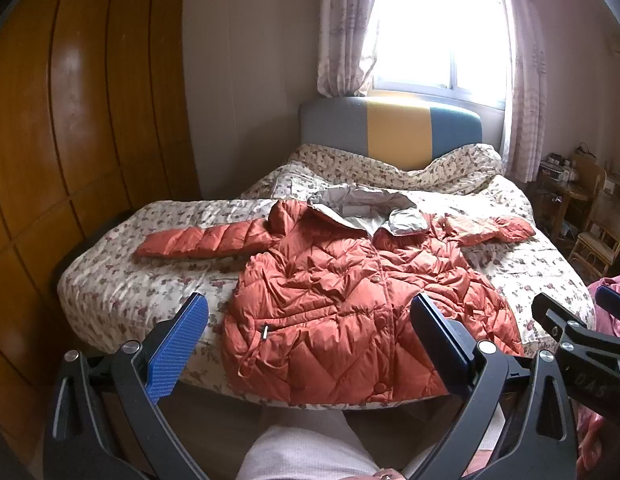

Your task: Fold large clothes

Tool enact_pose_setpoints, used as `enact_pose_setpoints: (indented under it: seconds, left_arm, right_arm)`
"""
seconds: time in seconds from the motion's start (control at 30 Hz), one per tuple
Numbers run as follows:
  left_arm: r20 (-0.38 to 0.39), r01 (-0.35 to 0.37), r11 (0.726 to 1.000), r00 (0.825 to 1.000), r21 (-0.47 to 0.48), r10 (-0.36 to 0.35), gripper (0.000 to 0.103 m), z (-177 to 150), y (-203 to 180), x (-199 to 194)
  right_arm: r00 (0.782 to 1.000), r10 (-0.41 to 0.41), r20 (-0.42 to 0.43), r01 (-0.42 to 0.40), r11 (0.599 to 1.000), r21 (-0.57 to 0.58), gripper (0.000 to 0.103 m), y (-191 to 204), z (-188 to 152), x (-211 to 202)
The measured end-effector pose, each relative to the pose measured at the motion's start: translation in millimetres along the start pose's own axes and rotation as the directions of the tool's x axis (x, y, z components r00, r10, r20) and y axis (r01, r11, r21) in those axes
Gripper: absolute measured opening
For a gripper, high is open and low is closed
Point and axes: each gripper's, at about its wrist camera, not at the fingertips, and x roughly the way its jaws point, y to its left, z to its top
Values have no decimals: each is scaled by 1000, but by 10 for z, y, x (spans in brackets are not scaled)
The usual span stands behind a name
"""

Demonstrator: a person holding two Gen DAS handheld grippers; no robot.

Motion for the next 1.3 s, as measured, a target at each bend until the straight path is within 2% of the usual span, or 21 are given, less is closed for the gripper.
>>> enact_pose_setpoints:
  seconds: [0.73,1.3]
  left_arm:
    - [-4,7,1000,1000,1,-7,100,-6,20,-18]
    - [-14,9,1000,1000,2,-9,100,-157,-64,-1]
  right_arm:
    - [999,13,-33,-12,1000,11,101,-16,-39,110]
    - [999,16,-46,-16,1000,10,101,6,-64,157]
